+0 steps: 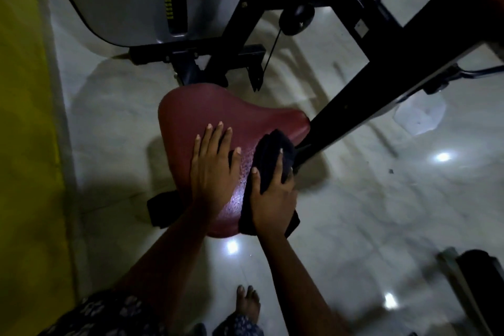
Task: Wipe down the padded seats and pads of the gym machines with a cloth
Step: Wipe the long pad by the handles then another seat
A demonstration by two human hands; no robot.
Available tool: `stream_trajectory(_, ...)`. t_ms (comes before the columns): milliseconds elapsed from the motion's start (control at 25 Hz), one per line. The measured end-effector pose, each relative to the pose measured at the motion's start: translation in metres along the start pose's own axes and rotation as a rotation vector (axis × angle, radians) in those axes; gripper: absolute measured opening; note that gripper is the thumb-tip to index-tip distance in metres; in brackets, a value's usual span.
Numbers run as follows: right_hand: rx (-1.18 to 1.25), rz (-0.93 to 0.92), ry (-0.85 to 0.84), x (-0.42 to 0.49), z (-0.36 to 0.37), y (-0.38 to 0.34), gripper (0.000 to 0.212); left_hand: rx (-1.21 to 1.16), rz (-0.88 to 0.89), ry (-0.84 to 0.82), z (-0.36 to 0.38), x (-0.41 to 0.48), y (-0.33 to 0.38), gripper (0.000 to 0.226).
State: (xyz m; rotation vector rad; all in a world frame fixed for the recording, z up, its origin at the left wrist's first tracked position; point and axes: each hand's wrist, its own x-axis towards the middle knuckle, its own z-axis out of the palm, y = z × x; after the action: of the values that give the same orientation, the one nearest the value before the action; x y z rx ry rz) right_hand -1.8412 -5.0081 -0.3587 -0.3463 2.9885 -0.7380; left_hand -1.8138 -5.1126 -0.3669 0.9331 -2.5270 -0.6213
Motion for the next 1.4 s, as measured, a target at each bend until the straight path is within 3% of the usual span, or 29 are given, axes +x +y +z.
stream_trajectory(160,-0.072,-0.152,-0.017,-0.025,-0.003,0.011,0.058,-0.206,-0.207,0.135,-0.017,-0.038,-0.015,0.06)
stream_trajectory(280,-0.035,-0.176,-0.085,0.014,-0.003,0.002,0.056,-0.408,-0.628,0.175,-0.021,-0.049,-0.022,0.071)
stream_trajectory(360,-0.065,-0.101,-0.062,0.034,0.003,-0.008,0.056,-0.63,-0.857,0.169,-0.019,-0.038,-0.02,0.059)
stream_trajectory(440,-0.136,-0.118,0.045,0.028,0.009,-0.014,0.056,-0.692,-0.923,0.126,-0.019,-0.036,-0.013,0.048)
stream_trajectory(560,-0.26,-0.338,0.057,-0.011,0.007,-0.002,0.055,-0.762,-0.945,0.188,-0.024,-0.039,-0.002,0.048)
stream_trajectory(720,-0.377,-0.743,-0.052,-0.041,0.003,0.003,0.054,-1.446,-1.18,0.276,-0.039,-0.04,0.008,0.054)
stream_trajectory(800,-0.414,-0.912,-0.086,-0.029,0.006,-0.009,0.055,-1.614,-1.225,0.259,-0.036,-0.043,0.001,0.066)
stream_trajectory(880,-0.411,-1.061,-0.149,-0.01,0.01,-0.027,0.056,-1.644,-1.311,0.361,-0.034,-0.042,-0.01,0.069)
stream_trajectory(960,-0.414,-1.212,-0.231,0.015,0.023,-0.056,0.055,-1.599,-1.28,0.395,-0.039,-0.042,-0.015,0.061)
stream_trajectory(1120,-0.453,-1.321,-0.315,0.052,0.046,-0.12,0.055,-1.492,-1.288,0.428,-0.044,-0.038,-0.024,0.034)
stream_trajectory(1200,-0.429,-1.435,-0.317,0.049,0.046,-0.116,0.051,-1.458,-1.339,0.467,-0.042,-0.037,-0.036,0.03)
stream_trajectory(1400,-0.322,-1.893,-0.529,0.056,0.03,-0.086,0.041,-1.435,-1.4,0.554,-0.028,-0.028,-0.046,0.051)
